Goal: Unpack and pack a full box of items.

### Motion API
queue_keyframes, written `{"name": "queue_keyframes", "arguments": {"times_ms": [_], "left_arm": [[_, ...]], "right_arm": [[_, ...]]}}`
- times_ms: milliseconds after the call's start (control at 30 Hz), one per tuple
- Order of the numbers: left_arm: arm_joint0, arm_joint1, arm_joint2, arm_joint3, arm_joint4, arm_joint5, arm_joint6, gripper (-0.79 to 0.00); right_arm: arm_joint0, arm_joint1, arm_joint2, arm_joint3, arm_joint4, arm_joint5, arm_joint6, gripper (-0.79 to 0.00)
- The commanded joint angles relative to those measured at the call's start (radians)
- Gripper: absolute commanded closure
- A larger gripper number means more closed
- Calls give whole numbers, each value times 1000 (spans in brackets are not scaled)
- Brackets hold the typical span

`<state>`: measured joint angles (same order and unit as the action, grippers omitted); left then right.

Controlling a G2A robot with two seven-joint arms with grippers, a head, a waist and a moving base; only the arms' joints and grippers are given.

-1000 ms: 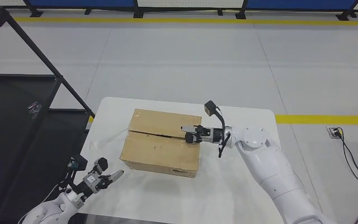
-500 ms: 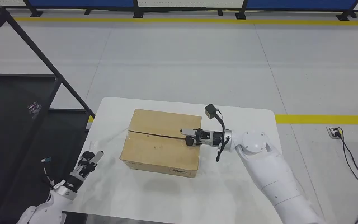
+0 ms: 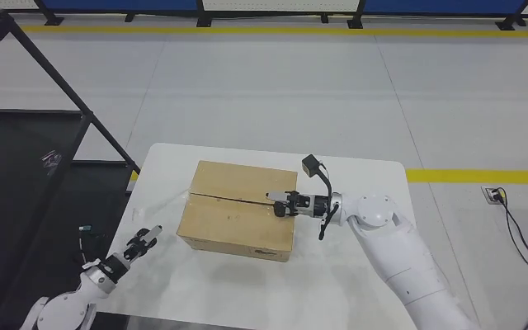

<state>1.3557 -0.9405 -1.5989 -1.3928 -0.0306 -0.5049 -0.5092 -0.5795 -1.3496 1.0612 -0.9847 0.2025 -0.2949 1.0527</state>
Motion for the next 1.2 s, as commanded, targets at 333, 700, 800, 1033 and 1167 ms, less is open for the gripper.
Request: {"name": "queue_keyframes", "arguments": {"times_ms": [333,700,800,1033,1167], "left_arm": [[-156,-47,106,116,-307,280,106,-785],[-289,-77,198,249,-383,327,25,-785],[-326,-90,209,291,-464,339,15,-785],[-433,-119,235,424,-612,380,9,-785],[-497,-135,254,509,-641,376,20,-785]], "right_arm": [[5,2,-9,2,1,3,0,-785],[11,3,-14,10,5,8,-5,-785],[16,2,-18,16,8,10,-3,-785],[23,2,-22,22,11,11,-3,-785],[22,3,-21,19,10,14,-5,-785]]}}
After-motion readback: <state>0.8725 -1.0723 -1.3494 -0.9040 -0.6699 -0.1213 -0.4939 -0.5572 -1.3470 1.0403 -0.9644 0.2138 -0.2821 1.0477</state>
